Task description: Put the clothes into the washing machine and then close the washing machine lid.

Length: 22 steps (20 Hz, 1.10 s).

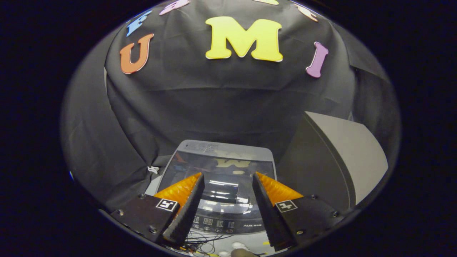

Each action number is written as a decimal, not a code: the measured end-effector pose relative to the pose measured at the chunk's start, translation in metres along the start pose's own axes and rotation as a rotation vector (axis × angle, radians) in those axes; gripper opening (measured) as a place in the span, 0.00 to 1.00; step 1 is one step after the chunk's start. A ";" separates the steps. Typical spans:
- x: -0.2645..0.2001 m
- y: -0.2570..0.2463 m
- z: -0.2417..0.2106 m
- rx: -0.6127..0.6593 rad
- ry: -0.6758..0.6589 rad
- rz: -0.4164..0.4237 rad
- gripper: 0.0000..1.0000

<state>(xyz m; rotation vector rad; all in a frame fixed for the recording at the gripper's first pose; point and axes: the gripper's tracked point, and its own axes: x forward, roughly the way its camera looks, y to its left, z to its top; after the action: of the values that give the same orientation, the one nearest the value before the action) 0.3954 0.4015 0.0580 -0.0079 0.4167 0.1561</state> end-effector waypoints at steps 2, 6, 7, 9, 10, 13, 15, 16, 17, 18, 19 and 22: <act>-0.027 -0.015 0.004 -0.007 -0.054 0.007 0.85; -0.090 -0.060 0.012 -0.010 -0.194 0.026 0.85; -0.110 -0.077 0.013 -0.006 -0.236 0.027 0.86; -0.146 -0.114 0.009 -0.004 -0.295 0.020 0.92; -0.164 -0.134 0.004 0.000 -0.318 0.013 0.95; -0.213 -0.196 -0.013 0.019 -0.381 -0.005 1.00; -0.242 -0.232 -0.032 0.016 -0.408 -0.007 1.00; -0.256 -0.253 -0.045 0.015 -0.418 -0.018 1.00; -0.269 -0.271 -0.058 0.013 -0.423 -0.027 1.00; -0.282 -0.289 -0.072 0.012 -0.425 -0.038 1.00; -0.293 -0.304 -0.086 0.011 -0.431 -0.044 1.00; -0.314 -0.340 -0.139 0.020 -0.401 -0.046 1.00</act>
<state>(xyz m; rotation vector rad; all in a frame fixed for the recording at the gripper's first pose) 0.1083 0.0133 0.0495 0.0331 0.0180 0.1044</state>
